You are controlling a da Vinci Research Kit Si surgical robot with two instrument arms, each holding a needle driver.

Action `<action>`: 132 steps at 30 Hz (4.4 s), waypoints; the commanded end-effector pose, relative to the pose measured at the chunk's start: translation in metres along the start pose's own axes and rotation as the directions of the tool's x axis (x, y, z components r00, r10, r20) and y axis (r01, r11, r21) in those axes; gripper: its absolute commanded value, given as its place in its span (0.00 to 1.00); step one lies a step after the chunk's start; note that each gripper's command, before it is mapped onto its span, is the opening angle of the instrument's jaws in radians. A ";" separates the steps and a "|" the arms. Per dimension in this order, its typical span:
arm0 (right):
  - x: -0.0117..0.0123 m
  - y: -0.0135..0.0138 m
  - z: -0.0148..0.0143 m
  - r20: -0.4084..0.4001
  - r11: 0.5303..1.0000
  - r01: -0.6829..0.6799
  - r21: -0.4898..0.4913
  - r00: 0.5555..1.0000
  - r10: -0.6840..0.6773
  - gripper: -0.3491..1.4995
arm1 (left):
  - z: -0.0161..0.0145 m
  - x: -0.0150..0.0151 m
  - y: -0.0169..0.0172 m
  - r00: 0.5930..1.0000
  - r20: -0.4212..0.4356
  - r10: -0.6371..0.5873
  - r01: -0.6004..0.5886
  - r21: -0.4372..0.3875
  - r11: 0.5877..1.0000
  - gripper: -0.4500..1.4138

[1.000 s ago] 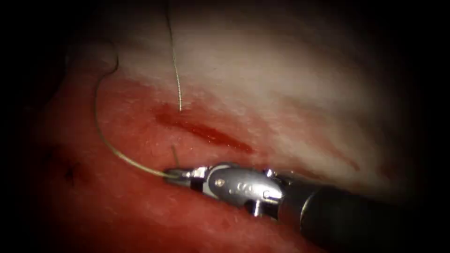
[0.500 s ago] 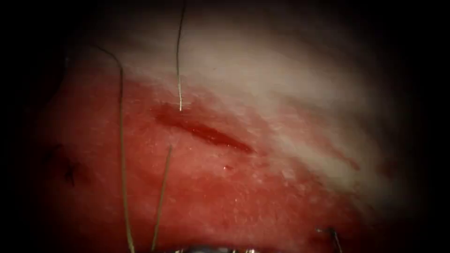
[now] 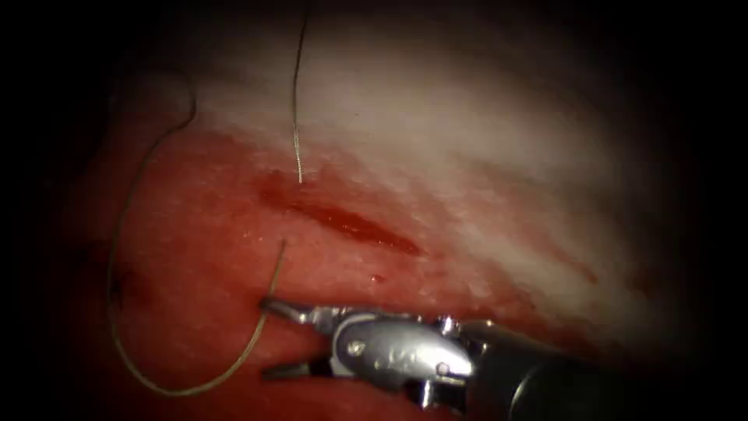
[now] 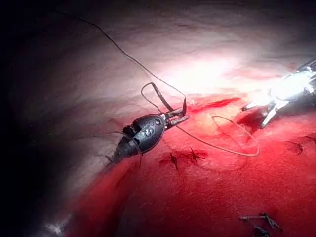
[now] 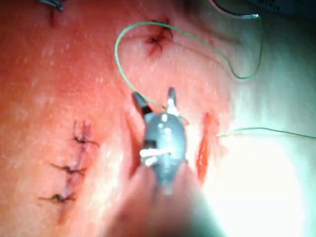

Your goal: Wound Closure

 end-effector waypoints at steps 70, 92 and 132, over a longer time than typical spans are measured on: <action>0.0044 -0.0097 0.0025 -0.110 0.971 0.134 0.200 0.987 -0.113 0.62 | 0.0006 -0.0017 -0.0009 1.000 -0.001 -0.014 0.014 -0.001 1.000 0.00; -0.0089 0.0045 0.0061 -0.012 0.969 0.222 0.108 0.975 -0.222 0.00 | 0.0013 -0.0034 -0.0011 0.999 0.002 -0.032 0.032 0.006 0.999 0.00; -0.0036 0.0000 0.0017 -0.089 0.980 0.168 0.104 0.983 -0.159 0.84 | 0.0019 -0.0046 -0.0017 0.999 0.005 -0.039 0.039 0.012 0.999 0.00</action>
